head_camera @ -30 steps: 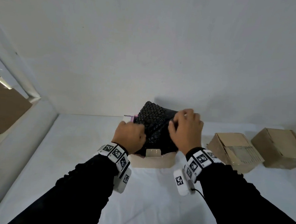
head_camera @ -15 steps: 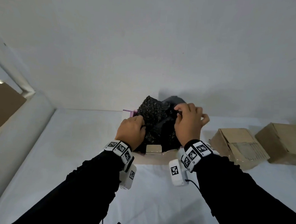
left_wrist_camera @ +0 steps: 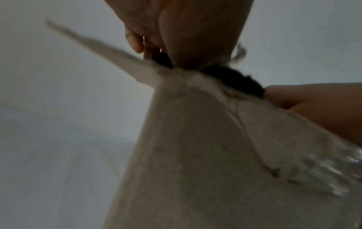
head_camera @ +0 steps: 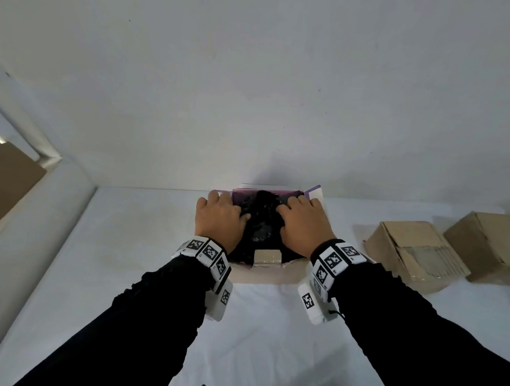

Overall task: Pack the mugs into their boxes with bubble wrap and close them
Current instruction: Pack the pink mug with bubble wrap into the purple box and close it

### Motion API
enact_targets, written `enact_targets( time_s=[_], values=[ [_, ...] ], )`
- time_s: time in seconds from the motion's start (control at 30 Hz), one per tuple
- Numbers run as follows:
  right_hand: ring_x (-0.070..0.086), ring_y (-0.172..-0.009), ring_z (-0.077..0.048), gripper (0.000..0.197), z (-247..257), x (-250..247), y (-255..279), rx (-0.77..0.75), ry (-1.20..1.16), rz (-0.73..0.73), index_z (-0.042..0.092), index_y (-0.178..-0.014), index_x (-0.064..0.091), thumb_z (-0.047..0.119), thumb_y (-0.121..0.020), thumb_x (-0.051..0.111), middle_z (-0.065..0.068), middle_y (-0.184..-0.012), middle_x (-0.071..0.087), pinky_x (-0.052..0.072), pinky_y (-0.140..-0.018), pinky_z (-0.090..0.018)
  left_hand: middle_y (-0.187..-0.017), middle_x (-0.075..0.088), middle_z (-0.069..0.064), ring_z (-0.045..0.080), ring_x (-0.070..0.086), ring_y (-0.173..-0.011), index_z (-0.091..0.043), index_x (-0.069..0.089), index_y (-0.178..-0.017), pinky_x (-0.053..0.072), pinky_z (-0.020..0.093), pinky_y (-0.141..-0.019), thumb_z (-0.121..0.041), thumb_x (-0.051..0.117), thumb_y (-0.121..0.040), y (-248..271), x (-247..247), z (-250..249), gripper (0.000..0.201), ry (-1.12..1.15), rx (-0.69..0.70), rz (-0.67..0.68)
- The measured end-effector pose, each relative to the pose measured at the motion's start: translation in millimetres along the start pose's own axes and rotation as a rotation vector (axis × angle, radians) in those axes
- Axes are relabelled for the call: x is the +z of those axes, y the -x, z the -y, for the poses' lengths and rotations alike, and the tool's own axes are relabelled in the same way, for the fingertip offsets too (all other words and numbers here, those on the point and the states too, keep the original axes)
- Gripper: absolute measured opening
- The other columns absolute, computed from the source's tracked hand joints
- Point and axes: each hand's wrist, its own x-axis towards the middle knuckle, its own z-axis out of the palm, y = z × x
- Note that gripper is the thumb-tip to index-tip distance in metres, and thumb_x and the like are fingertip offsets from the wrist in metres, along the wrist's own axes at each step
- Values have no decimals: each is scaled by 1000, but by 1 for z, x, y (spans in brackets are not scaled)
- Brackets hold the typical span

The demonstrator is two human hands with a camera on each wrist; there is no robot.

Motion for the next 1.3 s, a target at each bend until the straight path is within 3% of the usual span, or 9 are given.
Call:
enact_targets(
  time_s=[0.1, 0.23, 0.53, 0.67, 0.77, 0.97, 1.1, 1.23, 1.3],
  values=[
    [47, -108, -33, 25, 4, 4, -2, 76, 130, -23, 13, -96, 64, 24, -76, 55, -12, -110, 57, 36, -84, -42, -110, 47, 6, 26, 50, -96, -17, 55, -107, 42, 36, -70, -31, 64, -85, -5, -1, 2, 28, 210, -46, -84],
    [42, -95, -31, 20, 7, 10, -3, 70, 225, -175, 11, -73, 62, 11, -73, 42, -12, -99, 53, 30, -72, -40, -108, 51, 2, 28, 58, -82, -16, 53, -102, 34, 32, -55, -10, 52, -89, -9, -1, -5, 15, 193, 113, -4],
    [55, -95, -31, 38, 9, 19, -6, 110, 224, -178, 13, -94, 61, 11, -77, 27, -9, -90, 62, 27, -91, -43, -103, 66, 6, 30, 57, -103, -13, 55, -112, 39, 38, -79, -14, 38, -91, -14, 10, -19, 28, -3, 192, 137],
    [57, -108, -32, 45, 8, 20, -8, 133, 219, -67, 12, -88, 67, 15, -73, 24, -6, -69, 66, 21, -98, -46, -88, 71, -2, 31, 40, -124, -19, 64, -101, 5, 51, -101, -20, 40, -86, -14, 22, -14, 29, -135, 215, 111],
    [49, -119, -32, 28, 8, 17, -11, 98, 257, 28, 14, -87, 69, 19, -82, 42, -6, -88, 68, 15, -98, -47, -94, 69, -2, 30, 33, -129, -19, 65, -98, 1, 54, -101, -21, 40, -88, -21, 23, -11, 27, -112, 220, 135],
    [60, -88, -29, 27, 13, 11, -22, 12, 219, 23, 12, -94, 61, 16, -81, 37, -9, -91, 65, 44, -91, -43, -93, 67, 0, 28, 43, -121, -18, 64, -98, 4, 58, -106, -24, 43, -82, -21, 24, -4, 27, -164, 213, 76],
    [63, -82, -28, 24, 7, 13, -24, -15, 172, 113, 9, -98, 58, 15, -85, 39, -8, -86, 69, 27, -110, -42, -90, 66, -5, 25, 27, -134, -19, 63, -99, -14, 62, -108, -19, 36, -88, -25, 21, -8, 30, -128, 235, 167],
    [57, -101, -31, 27, 4, 11, -26, -28, 206, 108, 9, -105, 59, 18, -88, 40, -11, -106, 65, 21, -109, -43, -100, 61, -3, 24, 33, -125, -24, 70, -94, 7, 58, -109, -21, 41, -87, -29, 14, -4, 30, -170, 246, 168],
    [52, -104, -33, 27, 3, 8, -23, 31, 242, 22, 11, -103, 62, 18, -81, 47, -11, -108, 60, 24, -98, -46, -93, 58, 1, 28, 46, -104, -21, 68, -82, 25, 46, -94, -18, 50, -80, -25, 9, -4, 19, -178, 221, 32]
  ],
)
